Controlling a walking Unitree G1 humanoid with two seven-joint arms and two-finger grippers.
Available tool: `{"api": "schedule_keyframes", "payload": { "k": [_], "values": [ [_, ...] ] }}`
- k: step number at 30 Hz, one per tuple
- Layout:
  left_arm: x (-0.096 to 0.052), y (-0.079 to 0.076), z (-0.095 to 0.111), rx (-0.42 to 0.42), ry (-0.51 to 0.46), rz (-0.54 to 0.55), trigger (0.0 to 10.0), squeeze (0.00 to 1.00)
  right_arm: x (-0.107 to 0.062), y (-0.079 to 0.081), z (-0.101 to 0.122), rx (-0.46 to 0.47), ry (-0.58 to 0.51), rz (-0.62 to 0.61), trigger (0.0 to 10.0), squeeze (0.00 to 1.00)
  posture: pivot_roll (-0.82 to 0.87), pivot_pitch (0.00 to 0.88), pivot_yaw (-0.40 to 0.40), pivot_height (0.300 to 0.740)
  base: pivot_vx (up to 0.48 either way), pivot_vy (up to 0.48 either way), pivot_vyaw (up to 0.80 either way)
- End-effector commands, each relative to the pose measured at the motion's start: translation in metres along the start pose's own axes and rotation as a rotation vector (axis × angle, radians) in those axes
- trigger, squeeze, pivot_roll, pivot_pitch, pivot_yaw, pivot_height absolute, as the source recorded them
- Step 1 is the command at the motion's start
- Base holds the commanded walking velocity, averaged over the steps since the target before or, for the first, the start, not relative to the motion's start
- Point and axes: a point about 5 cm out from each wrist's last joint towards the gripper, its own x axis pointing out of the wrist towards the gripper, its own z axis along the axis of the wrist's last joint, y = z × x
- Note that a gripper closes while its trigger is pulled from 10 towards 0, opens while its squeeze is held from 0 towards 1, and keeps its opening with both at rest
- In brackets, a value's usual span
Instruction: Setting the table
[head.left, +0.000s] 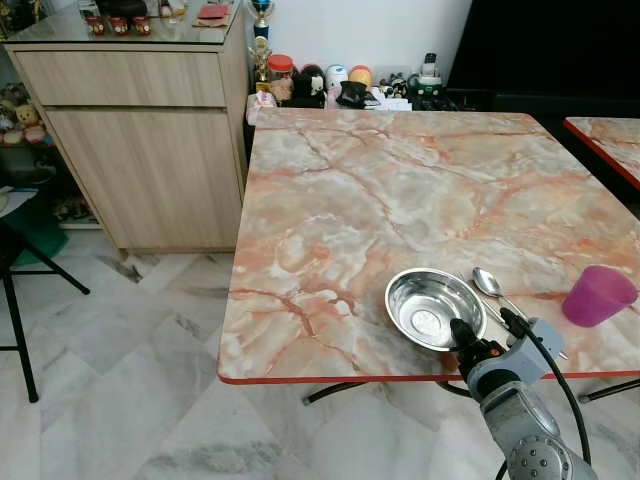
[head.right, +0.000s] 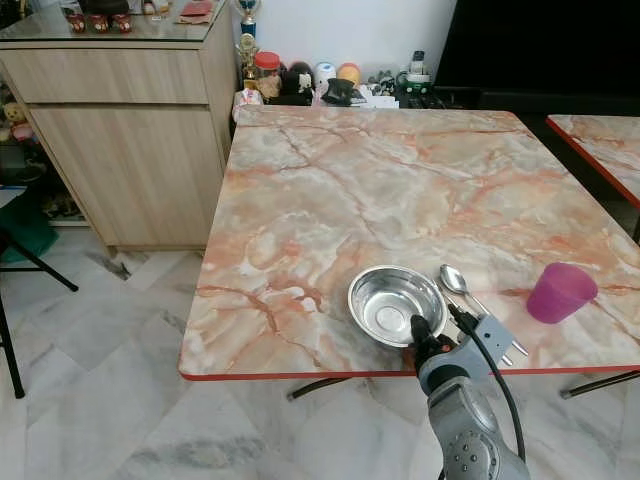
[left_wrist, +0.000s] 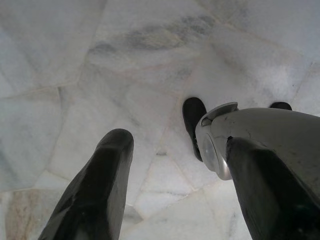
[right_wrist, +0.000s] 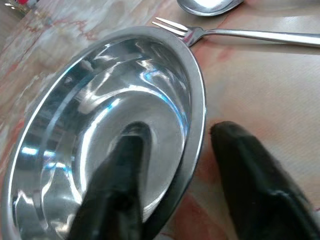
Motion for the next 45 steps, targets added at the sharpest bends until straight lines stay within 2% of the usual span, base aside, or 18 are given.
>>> {"api": "schedule_keyframes", "payload": {
  "k": [1,2,3,5,6,7,9,11,13,15,24,26,30,32,33,34,40,45],
  "values": [
    [-0.002,-0.002,-0.01,-0.018,0.042,-0.001,10.0,0.0,0.001,-0.001,-0.002,0.0,0.012,-0.01,3.1,0.0,0.03,0.128,-0.064,0.74,0.0,0.0,0.0],
    [-0.002,-0.001,-0.01,-0.018,0.042,-0.001,10.0,0.0,0.002,-0.001,-0.002,0.0,0.013,-0.01,4.2,0.0,0.03,0.127,-0.064,0.74,0.0,0.0,0.0],
    [-0.002,-0.001,-0.01,-0.018,0.042,0.0,10.0,0.0,0.002,-0.001,-0.002,0.0,0.013,-0.01,4.2,0.0,0.03,0.127,-0.064,0.74,0.0,0.0,0.0],
    [-0.002,-0.001,-0.011,-0.018,0.042,0.0,10.0,0.0,0.002,-0.001,-0.002,0.001,0.013,-0.009,5.6,0.0,0.03,0.128,-0.064,0.74,0.0,0.0,0.0],
    [-0.002,-0.001,-0.011,-0.018,0.042,0.0,10.0,0.0,0.003,-0.001,-0.003,0.001,0.014,-0.009,5.0,0.0,0.03,0.128,-0.064,0.74,0.0,0.0,0.0],
    [-0.002,-0.001,-0.011,-0.018,0.042,0.0,10.0,0.0,0.003,-0.001,-0.003,0.001,0.014,-0.009,5.0,0.0,0.03,0.128,-0.064,0.74,0.0,0.0,0.0],
    [-0.002,-0.001,-0.011,-0.017,0.043,0.0,10.0,0.0,0.003,-0.001,-0.003,0.002,0.015,-0.01,3.8,0.0,0.03,0.129,-0.063,0.74,0.0,0.0,0.0],
    [-0.002,-0.001,-0.011,-0.017,0.044,0.0,10.0,0.0,0.003,-0.001,-0.004,0.002,0.016,-0.01,3.5,0.0,0.03,0.129,-0.062,0.74,0.0,0.0,0.0],
    [-0.002,0.0,-0.011,-0.015,0.045,0.0,10.0,0.0,0.003,-0.001,-0.004,0.002,0.017,-0.011,2.3,0.0,0.03,0.129,-0.062,0.74,0.0,0.0,0.0],
    [-0.003,0.0,-0.011,-0.015,0.045,0.0,10.0,0.0,0.003,-0.001,-0.004,0.004,0.016,-0.014,1.9,0.0,0.03,0.129,-0.06,0.74,0.0,0.0,0.0],
    [-0.002,0.0,-0.009,-0.008,0.037,-0.001,10.0,0.0,0.005,0.002,-0.003,0.017,-0.011,-0.01,1.5,0.0,0.04,0.128,-0.062,0.74,0.0,0.0,0.0],
    [-0.002,-0.001,-0.008,-0.005,0.035,-0.001,10.0,0.0,0.005,0.004,0.003,0.048,-0.076,-0.007,0.8,0.0,0.04,0.128,-0.062,0.74,0.0,0.0,0.0],
    [-0.001,-0.001,-0.008,-0.003,0.034,0.0,10.0,0.0,0.003,0.014,0.017,0.131,-0.203,0.063,1.0,0.0,0.03,0.128,-0.062,0.74,0.0,0.0,0.0],
    [-0.001,-0.001,-0.007,-0.003,0.033,0.002,10.0,0.0,0.001,0.021,0.022,0.161,-0.253,0.112,3.5,0.0,0.03,0.128,-0.062,0.74,0.0,0.0,0.0],
    [-0.001,-0.001,-0.007,-0.005,0.033,0.003,10.0,0.0,0.001,0.025,0.024,0.163,-0.266,0.14,8.9,0.0,0.03,0.128,-0.059,0.74,0.0,0.0,0.0],
    [-0.001,-0.001,-0.007,-0.012,0.033,0.004,10.0,0.0,0.0,0.031,0.026,0.157,-0.282,0.185,10.0,0.0,0.03,0.128,-0.059,0.74,0.0,0.0,0.0],
    [-0.001,0.001,-0.007,-0.011,0.04,0.009,10.0,0.0,-0.002,0.036,0.037,0.237,-0.372,0.227,10.0,0.0,0.01,0.128,-0.047,0.74,0.0,0.0,0.0],
    [-0.001,0.003,-0.004,-0.011,0.034,0.02,10.0,0.0,-0.004,0.043,0.038,0.239,-0.384,0.288,10.0,0.0,0.01,0.129,-0.048,0.74,0.0,0.0,0.0]
  ]
}}
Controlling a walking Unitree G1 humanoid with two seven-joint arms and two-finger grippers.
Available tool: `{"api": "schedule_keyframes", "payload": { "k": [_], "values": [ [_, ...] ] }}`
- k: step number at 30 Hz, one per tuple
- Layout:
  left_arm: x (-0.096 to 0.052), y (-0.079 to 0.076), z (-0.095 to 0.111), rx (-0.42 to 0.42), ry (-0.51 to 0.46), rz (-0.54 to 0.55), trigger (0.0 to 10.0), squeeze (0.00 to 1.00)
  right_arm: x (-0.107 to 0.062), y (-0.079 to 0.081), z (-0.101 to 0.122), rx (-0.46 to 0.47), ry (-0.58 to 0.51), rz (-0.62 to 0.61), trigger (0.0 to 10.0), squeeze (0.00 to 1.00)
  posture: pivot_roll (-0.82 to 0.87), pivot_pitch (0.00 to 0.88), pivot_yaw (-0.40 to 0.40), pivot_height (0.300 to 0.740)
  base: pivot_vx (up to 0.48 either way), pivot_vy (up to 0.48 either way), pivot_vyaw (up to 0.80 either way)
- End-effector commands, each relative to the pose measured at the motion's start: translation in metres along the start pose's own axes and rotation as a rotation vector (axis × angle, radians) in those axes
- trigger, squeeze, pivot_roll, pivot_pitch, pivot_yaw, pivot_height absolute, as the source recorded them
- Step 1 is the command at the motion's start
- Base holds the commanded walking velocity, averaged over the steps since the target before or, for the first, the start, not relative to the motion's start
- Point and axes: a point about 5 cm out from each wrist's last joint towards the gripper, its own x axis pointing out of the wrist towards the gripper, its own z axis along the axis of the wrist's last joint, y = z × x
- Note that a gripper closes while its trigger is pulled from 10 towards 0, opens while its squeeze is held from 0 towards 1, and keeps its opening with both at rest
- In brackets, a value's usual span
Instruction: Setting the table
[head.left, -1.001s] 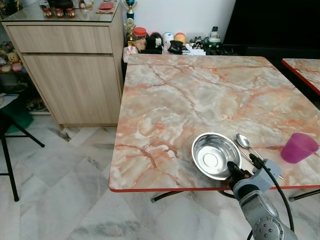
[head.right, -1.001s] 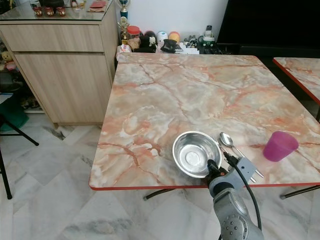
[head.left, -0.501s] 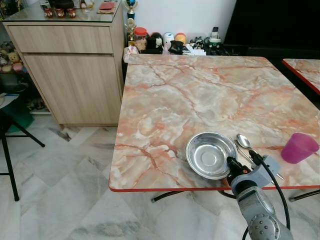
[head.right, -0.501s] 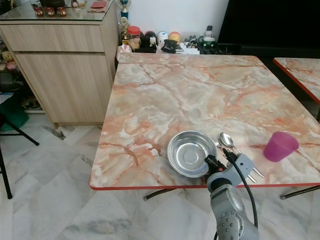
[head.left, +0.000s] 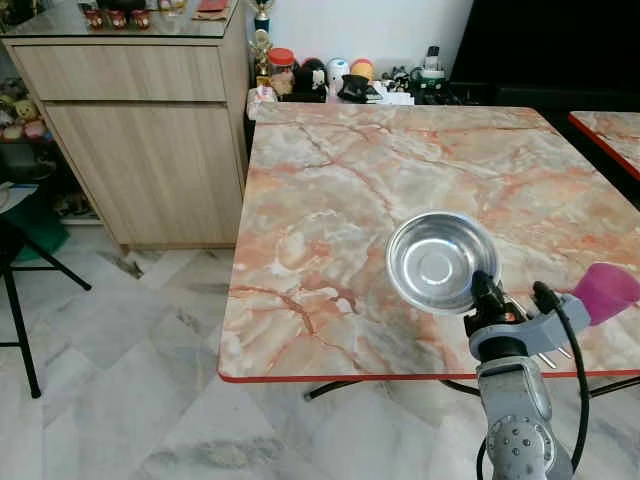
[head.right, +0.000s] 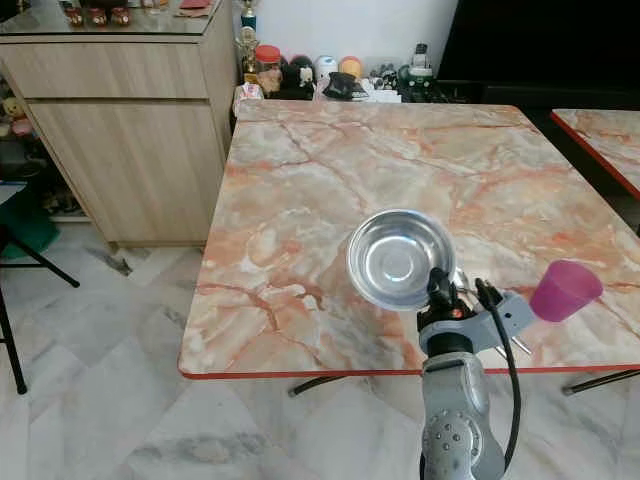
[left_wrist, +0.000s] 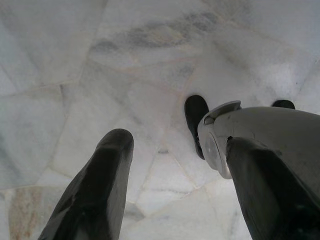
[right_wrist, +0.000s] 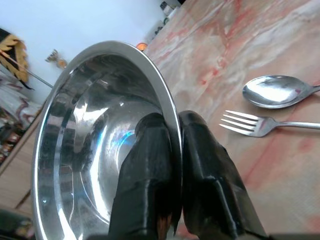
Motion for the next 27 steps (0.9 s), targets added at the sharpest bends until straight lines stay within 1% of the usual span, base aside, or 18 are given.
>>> {"api": "schedule_keyframes", "payload": {
  "k": [1,5,6,7,8,10,12,15,20,22,26,27],
  "values": [
    [-0.002,0.003,-0.007,-0.016,0.033,0.017,10.0,0.0,-0.001,0.012,0.007,0.013,-0.044,0.063,10.0,0.0,0.01,0.132,-0.047,0.74,0.0,0.0,0.0],
    [-0.002,0.006,-0.006,-0.016,0.022,0.021,10.0,0.0,0.0,0.014,0.009,0.005,-0.056,0.075,10.0,0.0,0.01,0.129,-0.048,0.74,0.0,0.0,0.0],
    [-0.003,0.013,-0.007,-0.044,0.022,0.044,10.0,0.0,0.001,0.015,0.012,0.007,-0.065,0.095,10.0,0.0,0.01,0.126,-0.052,0.74,0.0,0.0,0.0],
    [-0.004,0.016,-0.007,-0.058,0.022,0.053,10.0,0.0,0.001,0.016,0.013,0.005,-0.067,0.106,10.0,0.0,0.01,0.126,-0.052,0.74,0.0,0.0,0.0],
    [-0.004,0.016,-0.007,-0.058,0.022,0.053,10.0,0.0,0.001,0.016,0.013,0.005,-0.067,0.106,10.0,0.0,0.01,0.126,-0.052,0.74,0.0,0.0,0.0],
    [-0.005,0.024,-0.008,-0.051,0.028,0.069,10.0,0.0,0.003,0.018,0.017,-0.014,-0.075,0.132,10.0,0.0,0.01,0.115,-0.061,0.74,0.0,0.0,0.0],
    [-0.005,0.024,-0.007,-0.048,0.026,0.071,10.0,0.0,0.003,0.019,0.018,-0.012,-0.079,0.133,10.0,0.0,0.01,0.115,-0.061,0.74,0.0,0.0,0.0],
    [-0.005,0.024,-0.005,-0.037,0.02,0.076,10.0,0.0,0.005,0.019,0.02,-0.01,-0.086,0.136,10.0,0.0,0.02,0.109,-0.066,0.74,0.0,0.0,0.0],
    [-0.004,0.02,-0.005,-0.047,0.014,0.071,10.0,0.0,0.004,0.021,0.017,-0.016,-0.083,0.143,10.0,0.0,0.01,0.103,-0.064,0.74,0.0,-0.472,0.0],
    [-0.003,0.014,-0.005,-0.031,0.016,0.048,10.0,0.0,0.003,0.025,0.019,-0.021,-0.099,0.16,10.0,0.0,0.01,0.101,-0.059,0.74,0.0,-0.472,0.0],
    [-0.002,0.011,-0.005,-0.027,0.016,0.039,10.0,0.0,0.002,0.028,0.024,-0.041,-0.122,0.19,10.0,0.0,0.0,0.105,-0.058,0.74,0.0,-0.472,0.0],
    [-0.002,0.01,-0.005,-0.027,0.017,0.036,10.0,0.0,0.0,0.03,0.028,-0.04,-0.144,0.205,10.0,0.0,0.0,0.105,-0.057,0.74,0.0,-0.472,0.0]
  ]
}}
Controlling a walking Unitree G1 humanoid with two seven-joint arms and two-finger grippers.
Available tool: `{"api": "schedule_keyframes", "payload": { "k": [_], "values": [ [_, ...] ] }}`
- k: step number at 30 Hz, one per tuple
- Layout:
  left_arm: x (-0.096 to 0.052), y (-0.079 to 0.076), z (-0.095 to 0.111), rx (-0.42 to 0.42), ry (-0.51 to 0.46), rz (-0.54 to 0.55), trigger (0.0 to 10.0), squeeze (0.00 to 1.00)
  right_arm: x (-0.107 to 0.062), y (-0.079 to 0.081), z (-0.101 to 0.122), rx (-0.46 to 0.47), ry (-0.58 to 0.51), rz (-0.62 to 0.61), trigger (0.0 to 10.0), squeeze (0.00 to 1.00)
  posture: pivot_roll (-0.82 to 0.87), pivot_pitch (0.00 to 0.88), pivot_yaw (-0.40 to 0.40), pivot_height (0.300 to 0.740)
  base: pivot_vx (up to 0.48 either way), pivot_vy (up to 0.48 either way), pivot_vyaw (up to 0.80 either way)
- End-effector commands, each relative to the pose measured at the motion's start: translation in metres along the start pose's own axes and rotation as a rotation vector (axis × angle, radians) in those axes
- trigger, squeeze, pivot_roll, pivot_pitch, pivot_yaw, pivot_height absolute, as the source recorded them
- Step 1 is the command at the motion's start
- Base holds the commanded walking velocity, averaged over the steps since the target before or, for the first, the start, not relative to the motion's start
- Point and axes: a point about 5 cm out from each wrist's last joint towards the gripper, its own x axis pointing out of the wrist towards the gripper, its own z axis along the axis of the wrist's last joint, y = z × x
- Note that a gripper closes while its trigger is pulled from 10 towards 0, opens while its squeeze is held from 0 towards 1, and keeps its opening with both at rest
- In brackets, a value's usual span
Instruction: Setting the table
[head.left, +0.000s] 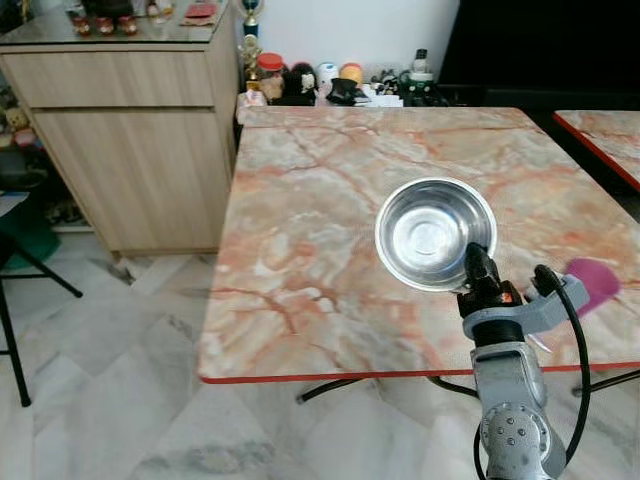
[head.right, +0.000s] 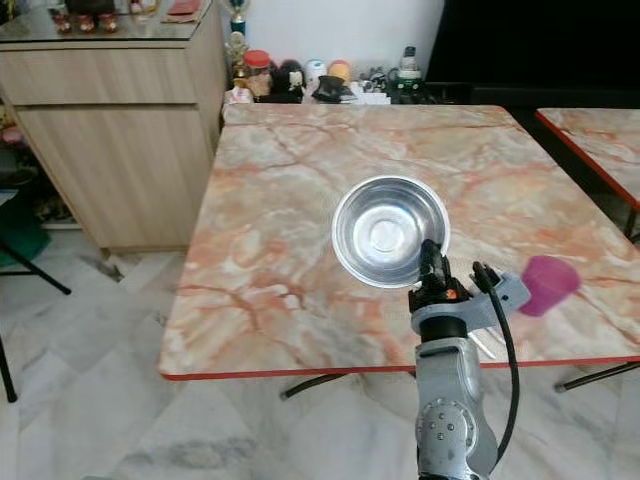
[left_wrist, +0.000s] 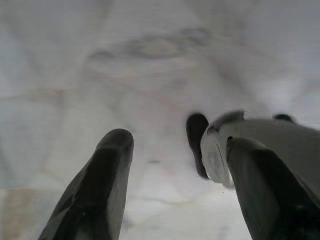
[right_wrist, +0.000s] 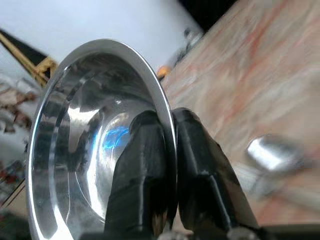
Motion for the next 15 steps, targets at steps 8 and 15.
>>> {"api": "schedule_keyframes", "payload": {
  "k": [8,15],
  "values": [
    [-0.002,0.0,-0.01,0.03,0.04,-0.014,10.0,0.0,-0.001,0.021,0.023,0.013,-0.126,0.119,10.0,0.0,-0.01,0.102,-0.053,0.74,0.0,-0.474,0.0],
    [-0.002,-0.001,-0.009,0.036,0.039,-0.017,10.0,0.0,-0.001,0.027,0.031,0.024,-0.161,0.148,10.0,0.0,-0.01,0.097,-0.052,0.74,0.0,-0.472,0.0]
  ]
}}
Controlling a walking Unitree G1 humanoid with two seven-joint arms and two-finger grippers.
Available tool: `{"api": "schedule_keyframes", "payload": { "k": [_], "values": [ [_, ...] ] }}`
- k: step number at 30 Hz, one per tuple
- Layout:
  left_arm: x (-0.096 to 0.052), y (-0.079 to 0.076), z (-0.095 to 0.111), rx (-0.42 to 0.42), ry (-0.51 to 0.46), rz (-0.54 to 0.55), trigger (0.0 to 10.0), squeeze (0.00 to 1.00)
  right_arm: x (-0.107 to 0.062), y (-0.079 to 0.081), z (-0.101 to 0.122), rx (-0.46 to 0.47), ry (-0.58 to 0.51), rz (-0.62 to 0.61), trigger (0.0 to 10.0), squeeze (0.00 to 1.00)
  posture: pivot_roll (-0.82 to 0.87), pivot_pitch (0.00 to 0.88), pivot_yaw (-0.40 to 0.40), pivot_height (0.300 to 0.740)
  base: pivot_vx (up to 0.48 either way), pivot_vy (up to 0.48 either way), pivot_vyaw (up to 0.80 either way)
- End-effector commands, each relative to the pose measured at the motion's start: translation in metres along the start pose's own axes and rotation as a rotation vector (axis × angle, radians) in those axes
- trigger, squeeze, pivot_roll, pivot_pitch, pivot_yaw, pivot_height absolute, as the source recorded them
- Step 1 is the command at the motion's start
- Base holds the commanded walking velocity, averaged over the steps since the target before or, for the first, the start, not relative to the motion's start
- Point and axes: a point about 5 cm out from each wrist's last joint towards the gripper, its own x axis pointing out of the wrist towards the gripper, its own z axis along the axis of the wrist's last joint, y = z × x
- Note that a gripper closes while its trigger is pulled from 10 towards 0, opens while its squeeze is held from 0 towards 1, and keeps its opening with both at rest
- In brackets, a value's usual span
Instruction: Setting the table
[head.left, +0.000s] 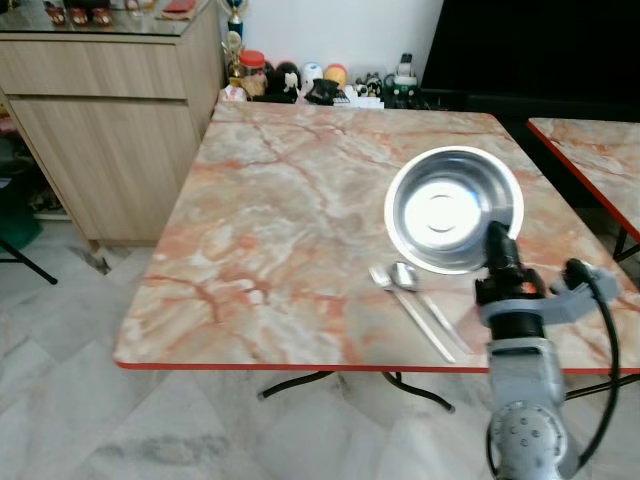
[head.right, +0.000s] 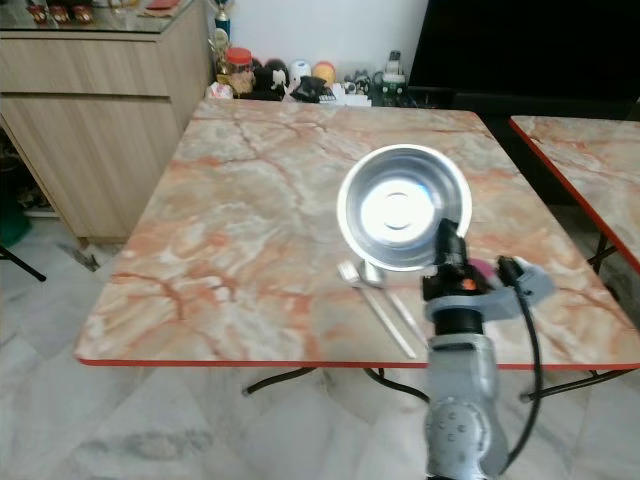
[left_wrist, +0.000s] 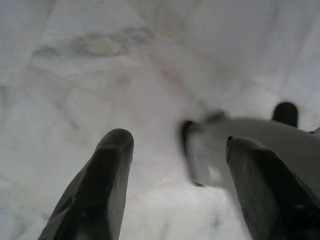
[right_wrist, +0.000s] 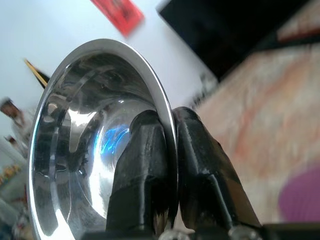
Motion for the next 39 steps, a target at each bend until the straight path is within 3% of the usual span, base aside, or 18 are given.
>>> {"api": "schedule_keyframes", "payload": {
  "k": [1,28,39],
  "values": [
    [-0.003,0.008,-0.007,0.029,0.032,0.012,10.0,0.0,0.002,0.012,0.006,0.019,-0.036,0.049,10.0,0.0,-0.02,0.093,-0.048,0.74,0.0,-0.48,0.0],
    [-0.001,0.009,0.0,0.05,0.019,0.005,10.0,0.0,0.0,-0.001,0.013,0.001,-0.073,-0.032,10.0,0.0,-0.02,0.105,-0.038,0.74,0.0,-0.474,0.0],
    [-0.002,0.01,-0.004,0.049,0.028,0.006,10.0,0.0,-0.004,-0.006,0.005,0.001,-0.054,-0.078,10.0,0.0,-0.02,0.122,-0.031,0.74,0.0,-0.475,0.0]
  ]
}}
